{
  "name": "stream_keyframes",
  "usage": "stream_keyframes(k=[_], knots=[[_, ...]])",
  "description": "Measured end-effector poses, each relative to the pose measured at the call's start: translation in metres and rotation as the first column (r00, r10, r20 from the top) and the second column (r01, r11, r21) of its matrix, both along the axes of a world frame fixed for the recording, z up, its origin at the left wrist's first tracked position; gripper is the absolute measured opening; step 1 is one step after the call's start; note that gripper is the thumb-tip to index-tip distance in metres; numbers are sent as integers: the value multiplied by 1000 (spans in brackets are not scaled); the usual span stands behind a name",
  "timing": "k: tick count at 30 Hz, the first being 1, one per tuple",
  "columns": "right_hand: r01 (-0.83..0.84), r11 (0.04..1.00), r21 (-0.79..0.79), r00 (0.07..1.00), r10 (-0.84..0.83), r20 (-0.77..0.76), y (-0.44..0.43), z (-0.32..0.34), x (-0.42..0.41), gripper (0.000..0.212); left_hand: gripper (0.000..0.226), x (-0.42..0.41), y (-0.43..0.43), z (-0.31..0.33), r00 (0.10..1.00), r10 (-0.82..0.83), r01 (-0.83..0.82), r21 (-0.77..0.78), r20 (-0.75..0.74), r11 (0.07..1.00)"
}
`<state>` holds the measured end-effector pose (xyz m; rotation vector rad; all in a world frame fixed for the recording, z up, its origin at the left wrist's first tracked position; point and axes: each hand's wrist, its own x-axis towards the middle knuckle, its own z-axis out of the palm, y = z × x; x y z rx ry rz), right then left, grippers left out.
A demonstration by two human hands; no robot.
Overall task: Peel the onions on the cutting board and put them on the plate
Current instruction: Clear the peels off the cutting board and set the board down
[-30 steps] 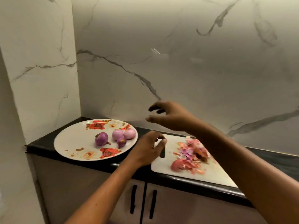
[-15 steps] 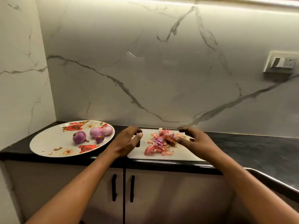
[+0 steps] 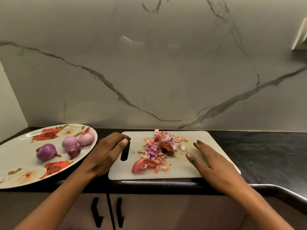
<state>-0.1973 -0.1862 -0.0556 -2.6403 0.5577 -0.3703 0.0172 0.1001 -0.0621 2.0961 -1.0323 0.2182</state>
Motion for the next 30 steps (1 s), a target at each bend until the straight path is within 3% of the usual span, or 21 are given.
stream_keyframes(k=[5,7,11,15,17,19,23,27,30], knots=[[-11,989,-147,994,-5,-106,1,-7,5,83,55,3,0,-7,998,20,-13,129,-58,992],[-17,989,-150,993,0,-118,-2,-10,9,82,45,3,-3,-11,998,25,-16,171,-51,985],[5,996,-91,985,-21,-173,-2,-7,14,74,31,1,-5,-8,997,40,-22,232,-73,972],[38,995,90,994,-28,-106,-5,-1,5,76,34,-13,-1,4,961,192,-137,262,-198,955],[176,977,120,978,-160,-130,-16,8,-4,72,43,-25,-3,22,896,308,-206,312,-321,927],[322,939,121,931,-291,-220,-29,19,-11,72,47,-35,-6,43,772,396,-276,299,-497,913],[386,904,184,900,-325,-291,-34,41,-11,66,29,-44,-16,71,516,394,-344,238,-761,908],[442,843,307,887,-359,-291,-36,50,-4,68,17,-29,-23,68,369,404,-382,260,-837,887],[495,761,420,868,-406,-287,-46,48,-4,62,22,-20,-25,67,274,388,-394,265,-880,880]])
